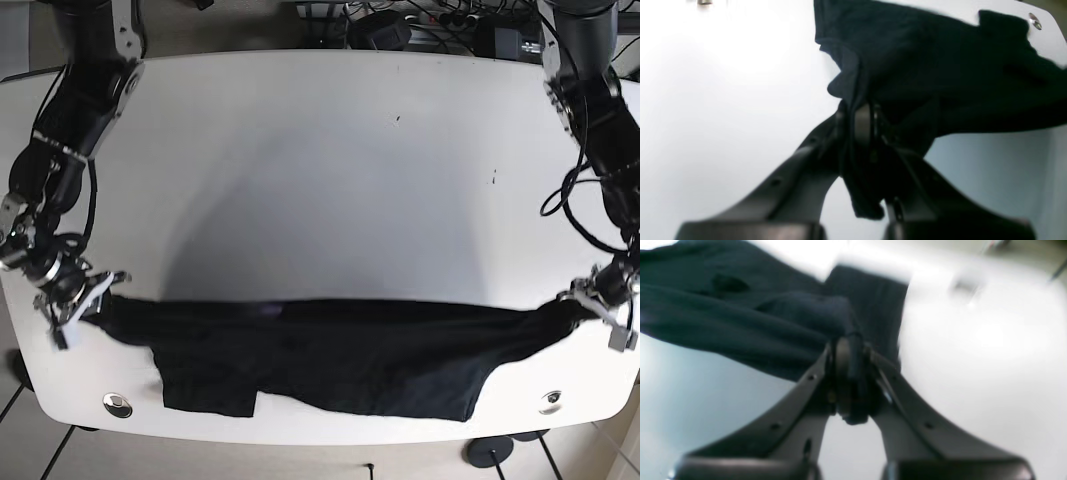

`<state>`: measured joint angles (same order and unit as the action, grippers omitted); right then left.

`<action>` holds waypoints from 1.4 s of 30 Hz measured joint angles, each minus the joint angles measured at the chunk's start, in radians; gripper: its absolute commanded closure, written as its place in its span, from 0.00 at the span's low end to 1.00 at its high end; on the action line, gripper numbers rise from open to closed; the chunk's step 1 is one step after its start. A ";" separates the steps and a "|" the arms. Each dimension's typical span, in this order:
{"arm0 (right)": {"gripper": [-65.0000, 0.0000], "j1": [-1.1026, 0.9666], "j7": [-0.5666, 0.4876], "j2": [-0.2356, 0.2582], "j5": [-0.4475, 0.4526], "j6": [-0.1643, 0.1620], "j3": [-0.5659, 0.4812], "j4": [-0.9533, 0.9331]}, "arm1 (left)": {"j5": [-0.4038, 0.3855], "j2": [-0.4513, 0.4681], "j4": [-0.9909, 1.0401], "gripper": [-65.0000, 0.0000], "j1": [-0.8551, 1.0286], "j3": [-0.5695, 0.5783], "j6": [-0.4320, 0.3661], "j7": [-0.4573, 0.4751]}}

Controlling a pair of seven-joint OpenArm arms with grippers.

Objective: Fold the T-shirt properly
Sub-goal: 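Lift the shirt edge with both grippers and shake it out, then lay the shirt flat and pull its edge taut between both grippers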

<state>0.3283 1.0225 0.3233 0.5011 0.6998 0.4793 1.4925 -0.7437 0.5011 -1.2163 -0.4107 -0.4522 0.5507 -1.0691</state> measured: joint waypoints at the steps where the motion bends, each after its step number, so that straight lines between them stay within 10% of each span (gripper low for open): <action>1: 0.97 -0.053 -0.002 -0.010 0.002 0.000 0.015 0.003 | 0.003 -0.011 -0.014 1.00 0.061 -0.022 -0.001 0.000; 13: 0.97 -0.603 -0.008 -0.122 -0.006 -0.003 0.141 0.359 | 0.010 -0.211 -0.451 1.00 0.603 -0.329 0.005 -0.143; 28: 0.97 -0.687 -0.023 -0.148 -0.004 0.000 0.138 0.364 | 0.113 -0.203 -0.282 1.00 0.284 -0.299 0.041 -0.270; 42: 0.97 -0.684 -0.023 -0.149 0.001 0.000 0.138 0.365 | 0.111 -0.211 -0.454 0.99 0.549 -0.339 0.042 -0.307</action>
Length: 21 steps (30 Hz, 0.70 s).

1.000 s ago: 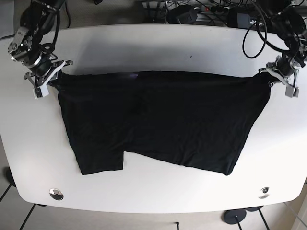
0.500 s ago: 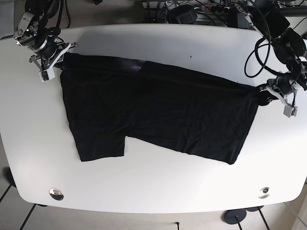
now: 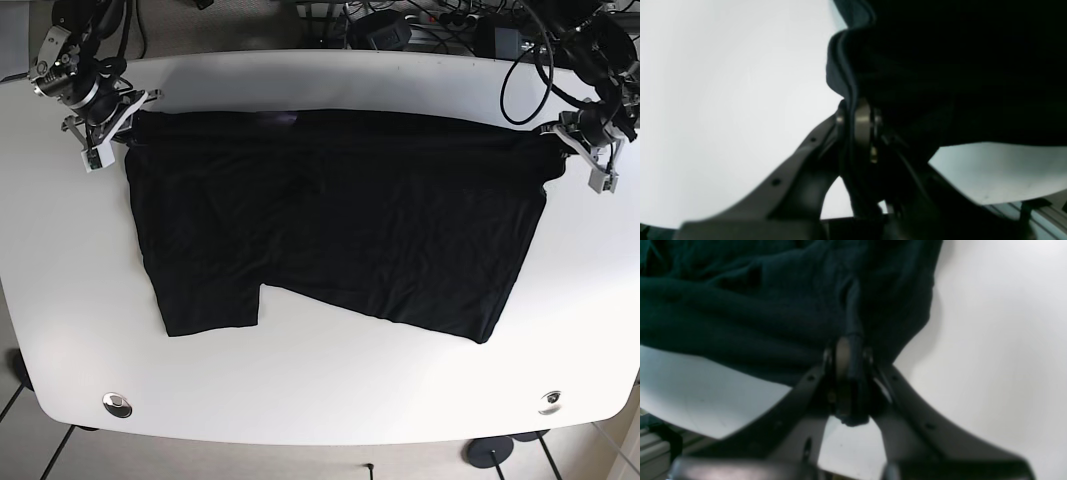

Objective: Fold the T-shirt properly
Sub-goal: 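Lay the shirt flat and pull its edge taut between both grippers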

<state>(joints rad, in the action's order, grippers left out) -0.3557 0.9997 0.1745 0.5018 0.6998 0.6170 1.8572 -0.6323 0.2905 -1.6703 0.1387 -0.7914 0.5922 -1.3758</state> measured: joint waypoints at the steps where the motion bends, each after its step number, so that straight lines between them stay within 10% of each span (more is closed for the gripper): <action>1: 0.97 0.000 0.000 0.000 0.000 0.000 0.000 0.000 | 0.000 0.000 -0.008 0.97 0.010 0.000 0.000 0.002; 4: 0.97 0.000 0.000 0.000 0.000 0.000 0.000 0.000 | 0.002 0.001 -0.035 0.64 0.065 0.000 0.000 0.006; 9: 0.97 0.002 0.000 0.000 -0.004 0.000 -0.002 0.000 | 0.004 -0.036 -0.124 0.43 0.170 -0.064 0.006 -0.007; 21: 0.97 0.003 0.000 0.000 -0.003 -0.001 -0.003 0.000 | 0.003 -0.080 -0.140 0.40 0.208 -0.152 0.105 0.117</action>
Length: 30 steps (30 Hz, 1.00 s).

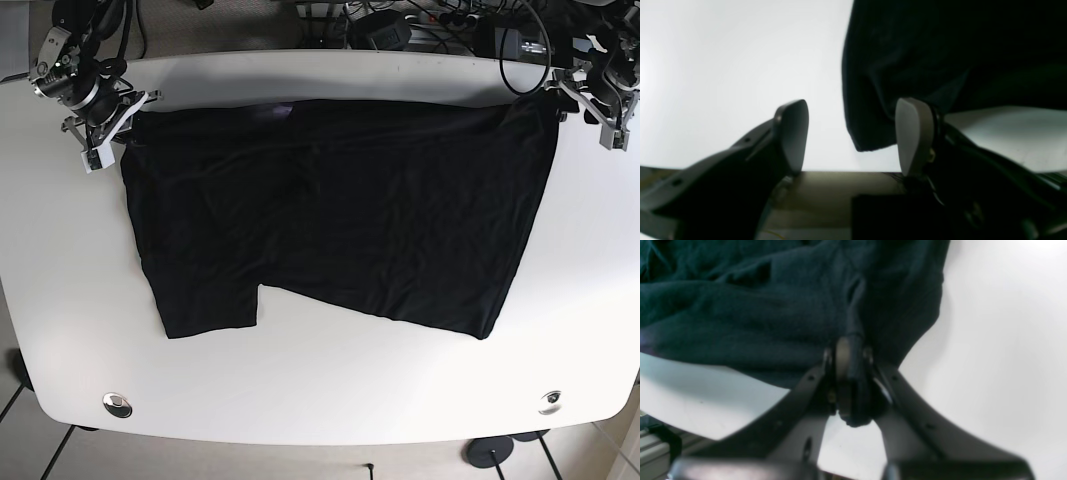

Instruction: Fold the T-shirt properly

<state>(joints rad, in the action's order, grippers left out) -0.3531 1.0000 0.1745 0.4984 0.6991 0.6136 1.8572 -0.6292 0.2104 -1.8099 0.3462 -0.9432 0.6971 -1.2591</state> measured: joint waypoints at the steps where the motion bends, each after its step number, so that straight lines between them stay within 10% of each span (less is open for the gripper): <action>1: 0.97 0.000 0.000 0.000 0.000 0.000 0.000 0.000 | 0.001 0.000 0.035 0.40 0.000 -0.001 0.000 0.000; 14: 0.97 0.000 0.000 0.000 0.000 0.000 0.000 0.000 | -0.014 -0.009 0.228 0.43 0.001 0.007 0.000 0.025; 18: 0.97 0.000 0.000 0.000 0.000 0.000 0.000 0.000 | -0.015 -0.012 0.230 0.98 -0.001 0.060 0.000 0.029; 30: 0.97 0.000 0.000 -0.027 0.000 -0.002 -0.004 0.000 | 0.002 -0.083 -0.027 0.98 -0.020 -0.071 0.000 -0.151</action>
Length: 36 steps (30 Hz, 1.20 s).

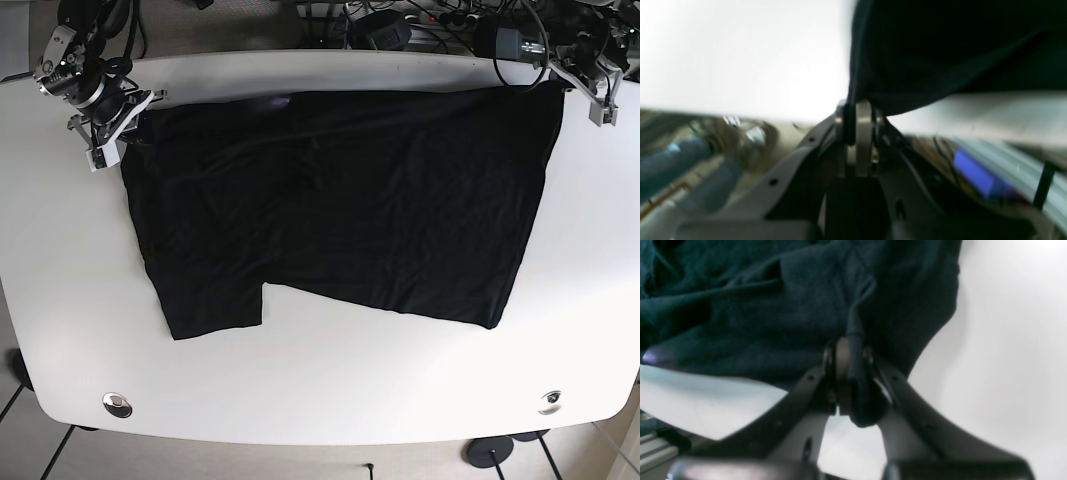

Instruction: Fold the T-shirt properly

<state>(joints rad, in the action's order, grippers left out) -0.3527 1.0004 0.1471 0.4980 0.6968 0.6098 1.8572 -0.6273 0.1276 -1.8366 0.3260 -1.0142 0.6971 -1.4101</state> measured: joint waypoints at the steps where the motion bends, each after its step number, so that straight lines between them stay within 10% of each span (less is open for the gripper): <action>1: 0.97 0.000 0.000 0.000 0.000 0.000 0.001 0.000 | -0.001 0.003 -0.005 0.98 -0.039 0.000 0.000 0.005; 31: 0.97 -0.078 -0.001 -0.039 -0.003 0.000 0.132 -0.042 | 0.010 0.095 0.609 0.97 -0.589 0.106 -0.148 0.033; 36: 0.97 -0.078 -0.001 -0.039 -0.004 0.000 0.132 -0.042 | 0.008 0.095 0.620 0.92 -0.595 0.275 -0.148 0.131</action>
<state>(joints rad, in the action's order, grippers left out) -0.4305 0.9997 0.1081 0.4942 0.6968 0.7418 1.8153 -0.6193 0.2222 -1.2163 -0.2687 -0.7391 0.5495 -1.2793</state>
